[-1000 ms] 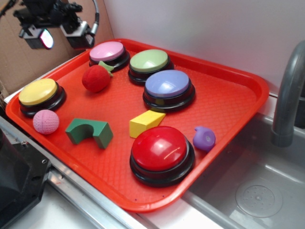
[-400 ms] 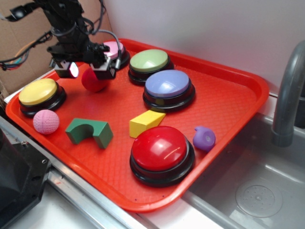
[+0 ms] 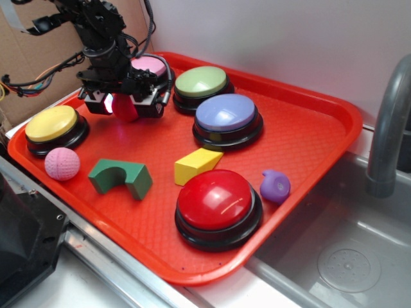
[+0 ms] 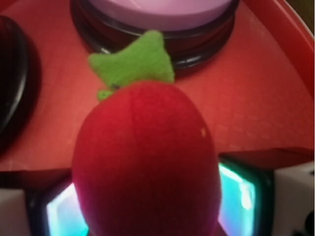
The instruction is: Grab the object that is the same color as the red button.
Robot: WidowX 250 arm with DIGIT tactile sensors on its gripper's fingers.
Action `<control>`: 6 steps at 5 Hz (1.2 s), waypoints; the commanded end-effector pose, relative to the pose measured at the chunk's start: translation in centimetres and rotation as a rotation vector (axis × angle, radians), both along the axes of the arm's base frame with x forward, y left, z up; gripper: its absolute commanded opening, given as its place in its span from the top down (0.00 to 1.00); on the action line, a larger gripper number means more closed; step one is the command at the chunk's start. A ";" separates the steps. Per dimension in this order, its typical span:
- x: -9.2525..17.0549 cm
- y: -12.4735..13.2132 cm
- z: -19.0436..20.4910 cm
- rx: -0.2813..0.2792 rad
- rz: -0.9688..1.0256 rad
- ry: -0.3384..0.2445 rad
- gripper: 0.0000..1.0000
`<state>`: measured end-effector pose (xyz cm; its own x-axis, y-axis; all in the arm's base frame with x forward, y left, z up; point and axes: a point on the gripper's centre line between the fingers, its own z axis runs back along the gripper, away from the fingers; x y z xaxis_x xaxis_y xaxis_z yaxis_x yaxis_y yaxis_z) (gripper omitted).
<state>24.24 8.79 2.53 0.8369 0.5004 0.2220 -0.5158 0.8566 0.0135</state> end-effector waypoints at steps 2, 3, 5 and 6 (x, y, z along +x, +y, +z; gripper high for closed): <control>0.1 -1.7 9.7 0.006 -0.023 -0.020 1.00; -0.3 -5.2 14.3 -0.036 -0.056 -0.024 1.00; -3.0 -8.1 18.9 -0.147 -0.174 -0.056 1.00; -3.6 -7.8 18.2 -0.114 -0.227 -0.051 1.00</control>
